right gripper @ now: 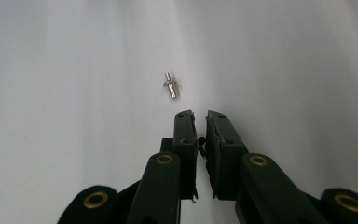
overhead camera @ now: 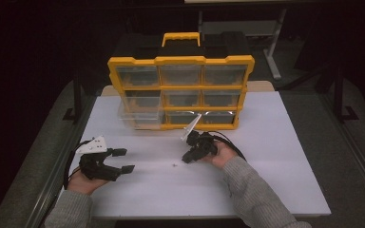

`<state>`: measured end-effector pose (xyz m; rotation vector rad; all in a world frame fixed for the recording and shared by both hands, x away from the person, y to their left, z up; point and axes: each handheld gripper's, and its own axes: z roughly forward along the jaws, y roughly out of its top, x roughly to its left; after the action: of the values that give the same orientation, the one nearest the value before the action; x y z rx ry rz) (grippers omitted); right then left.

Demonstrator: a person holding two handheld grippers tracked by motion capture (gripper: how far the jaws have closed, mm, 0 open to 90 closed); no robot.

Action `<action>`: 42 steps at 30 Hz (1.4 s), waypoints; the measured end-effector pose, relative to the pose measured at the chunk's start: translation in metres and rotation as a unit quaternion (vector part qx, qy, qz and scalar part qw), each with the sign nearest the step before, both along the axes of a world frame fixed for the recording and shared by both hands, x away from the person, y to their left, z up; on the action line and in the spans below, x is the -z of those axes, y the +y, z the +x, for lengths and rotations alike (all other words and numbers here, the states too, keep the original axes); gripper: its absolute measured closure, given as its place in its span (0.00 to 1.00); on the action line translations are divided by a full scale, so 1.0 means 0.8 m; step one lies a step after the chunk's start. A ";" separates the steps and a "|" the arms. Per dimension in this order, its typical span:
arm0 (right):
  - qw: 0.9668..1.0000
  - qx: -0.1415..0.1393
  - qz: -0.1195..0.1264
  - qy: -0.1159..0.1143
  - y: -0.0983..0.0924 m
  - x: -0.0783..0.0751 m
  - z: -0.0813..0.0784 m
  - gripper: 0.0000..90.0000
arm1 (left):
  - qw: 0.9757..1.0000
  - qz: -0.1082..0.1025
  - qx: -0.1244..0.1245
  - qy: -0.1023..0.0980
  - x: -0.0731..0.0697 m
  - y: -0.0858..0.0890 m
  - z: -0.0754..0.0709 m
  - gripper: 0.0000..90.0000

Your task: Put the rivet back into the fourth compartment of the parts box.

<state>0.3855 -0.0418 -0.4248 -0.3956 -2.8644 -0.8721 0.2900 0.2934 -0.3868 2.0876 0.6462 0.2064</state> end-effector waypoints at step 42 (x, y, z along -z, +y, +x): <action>0.998 0.015 0.056 -0.031 -0.018 -0.136 0.038 0.91 | 1.000 -0.001 -0.004 0.002 0.000 0.001 -0.001 0.30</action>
<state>0.4162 -0.0560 -0.3163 -0.4064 -2.8545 -1.0637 0.2894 0.2944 -0.3868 2.0833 0.6559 0.2064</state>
